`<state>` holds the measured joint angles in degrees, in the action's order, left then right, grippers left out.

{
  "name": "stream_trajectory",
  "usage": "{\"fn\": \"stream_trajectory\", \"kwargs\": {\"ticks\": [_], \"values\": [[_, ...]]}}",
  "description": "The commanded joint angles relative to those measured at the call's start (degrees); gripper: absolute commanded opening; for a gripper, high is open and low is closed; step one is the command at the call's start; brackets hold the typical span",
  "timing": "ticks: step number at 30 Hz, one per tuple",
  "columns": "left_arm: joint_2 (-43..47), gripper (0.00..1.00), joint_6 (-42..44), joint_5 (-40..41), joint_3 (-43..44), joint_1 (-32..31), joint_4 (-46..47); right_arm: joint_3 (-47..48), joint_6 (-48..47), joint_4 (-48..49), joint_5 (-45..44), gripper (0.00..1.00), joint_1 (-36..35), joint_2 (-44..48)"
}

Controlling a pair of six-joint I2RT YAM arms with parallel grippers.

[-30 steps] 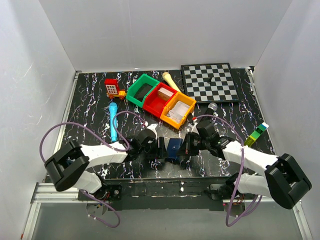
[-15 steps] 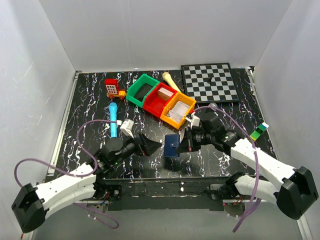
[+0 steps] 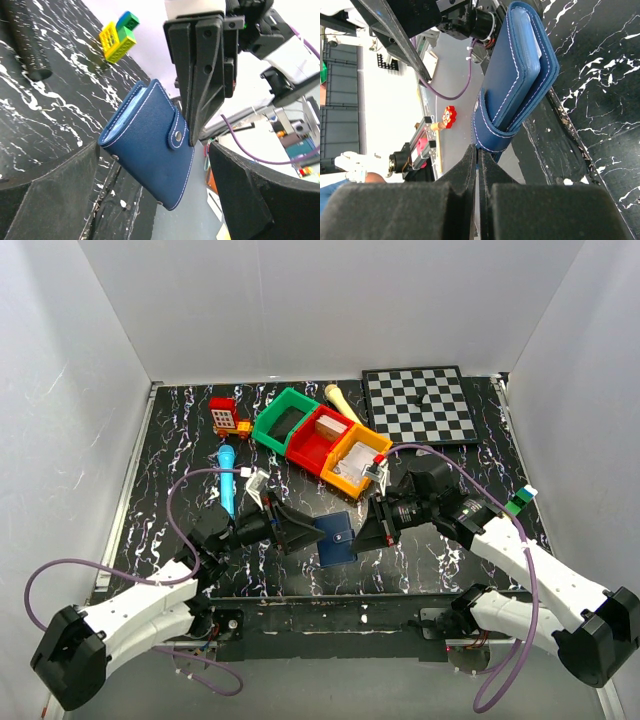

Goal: Take the credit cards out of the card holder
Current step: Open the card holder at the center of the board.

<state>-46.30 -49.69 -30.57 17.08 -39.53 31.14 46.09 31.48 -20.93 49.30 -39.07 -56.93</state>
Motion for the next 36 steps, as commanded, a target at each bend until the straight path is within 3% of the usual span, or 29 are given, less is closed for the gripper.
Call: {"fn": "stream_trajectory", "kwargs": {"ticks": [1, 7, 12, 18, 21, 22, 24, 26, 28, 31, 36], "values": [[-2.21, 0.87, -2.34, -7.57, 0.67, 0.33, 8.40, 3.13, -0.99, 1.33, 4.23, 0.01, -0.22, 0.94], [-3.79, 0.71, -3.66, -9.68, 0.94, 0.33, 11.49, 2.87, -0.55, 2.91, 4.14, 0.01, -0.39, 0.15], [-4.32, 0.49, -3.57, -10.83, 1.99, 0.24, 11.58, 3.05, -0.37, 3.09, 2.65, 0.01, -0.57, -0.64], [-4.32, 0.30, -2.96, -10.39, 2.34, 0.24, 9.21, 3.92, -0.28, 2.65, 1.24, 0.01, -0.92, -1.08], [-4.15, 0.13, -1.38, -9.95, 3.48, 0.24, 5.88, 5.32, -1.51, 0.29, 0.10, 0.01, -0.92, -1.34], [-3.88, 0.08, -0.68, -9.60, 4.27, 0.24, 3.69, 6.29, -2.73, -1.64, -1.03, 0.05, -0.92, -1.43], [-3.27, 0.00, 0.90, -7.76, 5.94, 0.24, -1.84, 8.92, -5.28, -6.12, -3.49, 0.33, -0.92, -1.00], [-2.30, 0.00, 2.75, -4.61, 8.04, 0.15, -8.95, 11.82, -7.57, -11.30, -8.75, 0.49, -0.92, -0.47], [-1.34, 0.00, 4.24, -0.05, 10.59, 0.15, -15.64, 14.98, -10.12, -16.57, -14.12, 0.56, -1.01, -0.20], [-1.16, 0.00, 5.22, 5.85, 14.98, 0.15, -25.30, 19.82, -12.23, -22.92, -25.09, 0.59, -3.11, 0.06], [-5.37, 0.00, 2.50, 20.07, 26.14, -1.16, -44.71, 28.78, -12.15, -29.07, -51.70, 0.59, -14.26, -4.06]]}}
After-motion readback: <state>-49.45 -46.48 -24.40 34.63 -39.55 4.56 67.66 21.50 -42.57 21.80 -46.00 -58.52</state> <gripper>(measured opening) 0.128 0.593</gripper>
